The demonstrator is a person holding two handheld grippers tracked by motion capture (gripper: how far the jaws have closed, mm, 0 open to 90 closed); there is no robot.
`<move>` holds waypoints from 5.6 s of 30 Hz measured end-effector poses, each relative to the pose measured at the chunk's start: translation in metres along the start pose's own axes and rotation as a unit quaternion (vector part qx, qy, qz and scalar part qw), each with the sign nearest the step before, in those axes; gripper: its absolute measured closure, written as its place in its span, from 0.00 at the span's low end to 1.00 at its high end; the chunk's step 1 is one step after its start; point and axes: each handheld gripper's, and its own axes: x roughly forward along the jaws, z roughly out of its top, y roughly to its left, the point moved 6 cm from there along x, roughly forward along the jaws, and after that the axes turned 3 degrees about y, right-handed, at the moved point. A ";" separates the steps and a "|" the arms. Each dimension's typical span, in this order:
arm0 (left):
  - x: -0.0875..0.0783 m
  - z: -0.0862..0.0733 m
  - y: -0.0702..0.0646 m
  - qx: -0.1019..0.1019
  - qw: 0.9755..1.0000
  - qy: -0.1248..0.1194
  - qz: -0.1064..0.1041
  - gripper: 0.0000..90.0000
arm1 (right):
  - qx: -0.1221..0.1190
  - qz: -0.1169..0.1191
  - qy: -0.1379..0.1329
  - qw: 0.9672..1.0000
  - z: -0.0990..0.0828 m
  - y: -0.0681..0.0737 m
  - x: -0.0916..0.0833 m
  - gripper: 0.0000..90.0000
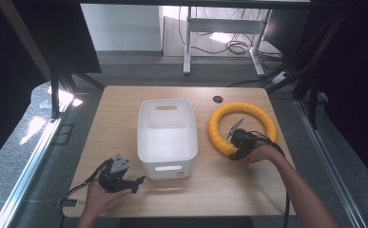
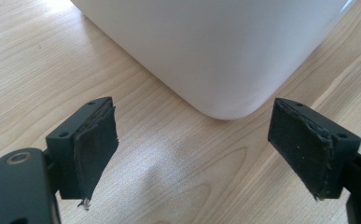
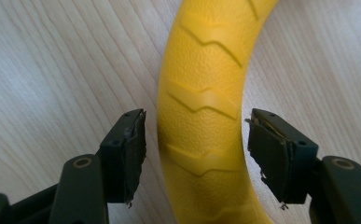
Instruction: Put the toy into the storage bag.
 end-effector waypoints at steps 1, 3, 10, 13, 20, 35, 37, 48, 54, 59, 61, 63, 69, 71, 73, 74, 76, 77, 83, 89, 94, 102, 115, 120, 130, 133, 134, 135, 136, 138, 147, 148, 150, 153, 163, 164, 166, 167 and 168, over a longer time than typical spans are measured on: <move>0.000 0.000 0.000 0.001 1.000 0.000 0.001 0.17 | -0.004 0.001 0.003 1.000 0.000 -0.001 0.002 0.43; 0.000 0.000 0.000 0.001 1.000 0.000 0.001 0.17 | -0.004 0.003 0.007 1.000 -0.001 -0.001 0.003 0.44; 0.000 0.000 0.000 0.001 1.000 -0.001 0.002 0.17 | -0.012 0.008 0.042 0.999 0.001 0.000 0.010 0.51; 0.000 0.000 0.000 0.001 1.000 -0.001 0.002 0.17 | -0.002 0.015 0.044 0.999 0.002 -0.002 0.011 0.54; -0.001 0.000 0.001 0.002 1.000 0.000 0.004 0.17 | -0.009 0.031 0.049 0.998 0.002 -0.004 0.010 0.56; 0.000 0.000 0.001 0.003 1.000 0.000 0.006 0.17 | 0.043 0.107 -0.091 0.989 0.023 -0.006 -0.041 0.57; 0.001 0.000 0.001 0.004 1.000 0.002 0.006 0.17 | 0.044 0.108 -0.097 0.988 0.023 -0.007 -0.043 0.57; 0.002 0.000 0.000 0.003 1.000 0.002 0.006 0.17 | 0.054 0.135 -0.172 0.974 0.025 -0.009 -0.066 0.57; 0.002 0.000 0.000 0.003 1.000 0.001 0.007 0.17 | 0.065 0.141 -0.204 0.967 0.026 -0.011 -0.076 0.57; 0.002 0.000 0.000 0.003 1.000 0.002 0.007 0.17 | 0.068 0.147 -0.232 0.959 0.028 -0.012 -0.085 0.57; 0.003 0.000 0.000 0.002 1.000 0.001 0.006 0.17 | 0.070 0.147 -0.238 0.958 0.028 -0.012 -0.087 0.57; 0.003 0.000 0.000 0.002 1.000 0.002 0.006 0.17 | 0.071 0.146 -0.242 0.957 0.029 -0.012 -0.088 0.57; 0.003 0.000 0.000 0.002 1.000 0.001 0.007 0.17 | 0.070 0.147 -0.260 0.952 0.029 -0.011 -0.096 0.57; 0.003 0.000 0.000 0.002 1.000 0.001 0.007 0.17 | 0.069 0.147 -0.266 0.950 0.029 -0.010 -0.098 0.57; 0.003 0.000 0.000 0.002 1.000 0.001 0.007 0.17 | 0.070 0.148 -0.269 0.949 0.029 -0.010 -0.100 0.57; 0.003 0.000 0.000 0.002 1.000 0.001 0.007 0.17 | 0.070 0.147 -0.272 0.948 0.029 -0.010 -0.101 0.57; 0.003 0.000 0.001 0.002 1.000 0.001 0.007 0.17 | 0.068 0.144 -0.276 0.948 0.029 -0.010 -0.104 0.57; 0.003 0.000 0.001 0.002 1.000 0.001 0.007 0.17 | 0.066 0.140 -0.279 0.948 0.030 -0.009 -0.108 0.57; 0.001 0.000 0.001 0.001 1.000 0.001 0.008 0.17 | 0.062 0.142 -0.303 0.940 0.034 -0.007 -0.119 0.57; 0.002 0.000 0.001 0.002 1.000 0.001 0.008 0.17 | 0.053 0.142 -0.315 0.937 0.037 -0.002 -0.127 0.57; 0.001 0.000 0.001 0.001 1.000 0.000 0.008 0.17 | 0.049 0.146 -0.324 0.933 0.039 0.002 -0.131 0.57; 0.001 0.000 0.001 0.002 1.000 0.001 0.009 0.17 | 0.042 0.147 -0.346 0.926 0.042 0.009 -0.138 0.57; 0.001 0.001 0.001 0.004 1.000 0.001 0.010 0.17 | 0.031 0.145 -0.368 0.918 0.049 0.016 -0.149 0.57; 0.001 0.001 0.001 0.004 1.000 0.000 0.010 0.17 | 0.027 0.144 -0.374 0.916 0.052 0.019 -0.154 0.57; 0.001 0.001 0.001 0.003 1.000 -0.001 0.010 0.17 | 0.013 0.142 -0.387 0.911 0.060 0.028 -0.165 0.57; 0.001 0.001 0.001 0.002 1.000 -0.001 0.010 0.17 | 0.010 0.142 -0.391 0.909 0.063 0.030 -0.168 0.57; 0.001 0.001 0.001 0.002 1.000 -0.001 0.011 0.17 | 0.008 0.141 -0.394 0.908 0.065 0.031 -0.170 0.57; 0.001 0.001 0.001 0.002 1.000 0.000 0.010 0.17 | 0.006 0.141 -0.396 0.907 0.066 0.032 -0.171 0.57; 0.001 0.001 0.001 0.002 1.000 0.000 0.011 0.17 | 0.005 0.140 -0.397 0.907 0.067 0.032 -0.172 0.57; 0.001 0.001 0.001 0.002 1.000 -0.001 0.010 0.17 | 0.004 0.141 -0.398 0.906 0.068 0.033 -0.173 0.57; 0.000 0.001 0.001 0.002 1.000 -0.002 0.010 0.17 | -0.009 0.143 -0.406 0.903 0.077 0.040 -0.183 0.57; 0.000 0.001 0.001 0.002 1.000 -0.001 0.010 0.17 | -0.009 0.142 -0.407 0.902 0.078 0.040 -0.185 0.57; 0.000 0.001 0.001 0.002 1.000 -0.001 0.010 0.17 | -0.013 0.142 -0.410 0.901 0.080 0.041 -0.188 0.57; 0.000 0.001 0.002 0.003 1.000 -0.001 0.010 0.17 | -0.017 0.142 -0.413 0.900 0.082 0.043 -0.192 0.57; -0.001 0.002 0.001 -0.003 1.000 -0.005 0.003 0.17 | -0.032 0.146 -0.419 0.896 0.091 0.051 -0.201 0.57; -0.001 0.002 0.001 -0.003 1.000 -0.006 0.003 0.17 | -0.033 0.146 -0.420 0.895 0.092 0.051 -0.202 0.57; -0.001 0.002 0.002 -0.003 1.000 -0.005 0.005 0.17 | -0.037 0.145 -0.421 0.895 0.095 0.054 -0.205 0.57; -0.001 0.002 0.002 -0.004 1.000 -0.006 0.006 0.17 | -0.038 0.146 -0.422 0.894 0.095 0.055 -0.206 0.57; -0.001 0.002 0.002 -0.004 1.000 -0.006 0.006 0.17 | -0.038 0.146 -0.422 0.894 0.095 0.055 -0.206 0.57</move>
